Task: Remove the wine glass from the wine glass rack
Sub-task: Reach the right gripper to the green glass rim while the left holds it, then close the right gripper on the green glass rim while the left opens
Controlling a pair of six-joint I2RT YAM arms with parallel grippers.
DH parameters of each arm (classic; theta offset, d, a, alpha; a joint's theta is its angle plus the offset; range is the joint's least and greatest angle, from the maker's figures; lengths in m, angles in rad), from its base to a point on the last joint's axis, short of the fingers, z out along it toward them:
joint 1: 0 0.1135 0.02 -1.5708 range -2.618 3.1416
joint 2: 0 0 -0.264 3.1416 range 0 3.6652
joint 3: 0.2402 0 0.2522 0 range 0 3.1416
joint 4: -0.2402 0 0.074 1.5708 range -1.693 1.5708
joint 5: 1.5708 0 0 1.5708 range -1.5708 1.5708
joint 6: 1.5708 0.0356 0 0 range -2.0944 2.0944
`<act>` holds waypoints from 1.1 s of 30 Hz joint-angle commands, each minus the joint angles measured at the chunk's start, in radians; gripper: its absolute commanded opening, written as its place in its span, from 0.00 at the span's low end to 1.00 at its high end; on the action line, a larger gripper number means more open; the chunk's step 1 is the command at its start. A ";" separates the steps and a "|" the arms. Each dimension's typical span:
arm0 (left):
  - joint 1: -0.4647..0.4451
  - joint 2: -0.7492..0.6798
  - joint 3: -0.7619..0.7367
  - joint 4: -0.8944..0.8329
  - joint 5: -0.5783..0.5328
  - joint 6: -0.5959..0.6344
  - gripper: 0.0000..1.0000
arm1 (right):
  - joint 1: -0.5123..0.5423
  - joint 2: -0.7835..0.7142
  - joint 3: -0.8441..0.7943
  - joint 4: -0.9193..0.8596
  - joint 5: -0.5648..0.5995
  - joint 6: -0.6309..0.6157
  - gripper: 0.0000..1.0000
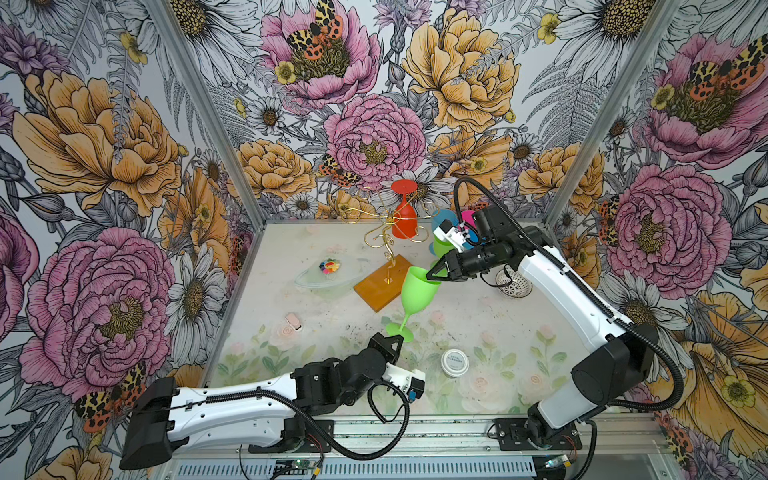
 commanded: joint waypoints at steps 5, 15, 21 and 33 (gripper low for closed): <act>0.010 0.000 -0.013 0.074 -0.026 0.001 0.00 | 0.002 0.009 0.026 0.000 0.017 -0.023 0.07; 0.018 0.003 -0.032 0.093 -0.019 -0.010 0.05 | -0.004 0.000 0.029 0.002 0.045 -0.025 0.00; 0.021 -0.001 -0.048 0.092 -0.008 -0.028 0.20 | -0.011 -0.014 0.035 0.003 0.105 -0.030 0.00; 0.006 -0.049 -0.057 0.093 0.043 -0.228 0.50 | -0.016 -0.052 0.067 0.011 0.293 -0.058 0.00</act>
